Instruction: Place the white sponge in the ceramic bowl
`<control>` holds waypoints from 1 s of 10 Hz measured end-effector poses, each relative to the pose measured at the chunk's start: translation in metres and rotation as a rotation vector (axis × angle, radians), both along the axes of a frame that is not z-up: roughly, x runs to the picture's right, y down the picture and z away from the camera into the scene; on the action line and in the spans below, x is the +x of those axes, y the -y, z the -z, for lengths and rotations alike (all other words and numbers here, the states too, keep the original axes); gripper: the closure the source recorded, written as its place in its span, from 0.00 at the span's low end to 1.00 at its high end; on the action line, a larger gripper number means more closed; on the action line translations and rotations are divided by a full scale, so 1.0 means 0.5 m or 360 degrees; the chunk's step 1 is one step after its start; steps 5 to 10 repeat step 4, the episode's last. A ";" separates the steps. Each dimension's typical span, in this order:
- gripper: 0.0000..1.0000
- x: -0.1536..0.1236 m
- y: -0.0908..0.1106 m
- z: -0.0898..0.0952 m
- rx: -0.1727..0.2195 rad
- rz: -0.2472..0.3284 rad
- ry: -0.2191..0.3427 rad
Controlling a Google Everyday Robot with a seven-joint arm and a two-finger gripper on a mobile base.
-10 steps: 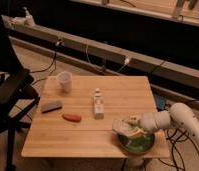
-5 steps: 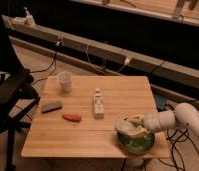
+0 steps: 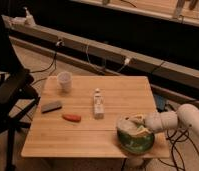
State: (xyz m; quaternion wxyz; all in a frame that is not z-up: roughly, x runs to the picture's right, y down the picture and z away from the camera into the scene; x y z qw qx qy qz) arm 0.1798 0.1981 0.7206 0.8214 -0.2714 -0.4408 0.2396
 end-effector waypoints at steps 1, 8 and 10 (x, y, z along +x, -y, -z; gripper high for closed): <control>0.20 -0.002 0.001 -0.001 0.0000 -0.0001 0.0006; 0.31 0.001 -0.012 0.001 0.0039 0.0005 0.0004; 0.31 0.001 -0.012 0.001 0.0039 0.0005 0.0004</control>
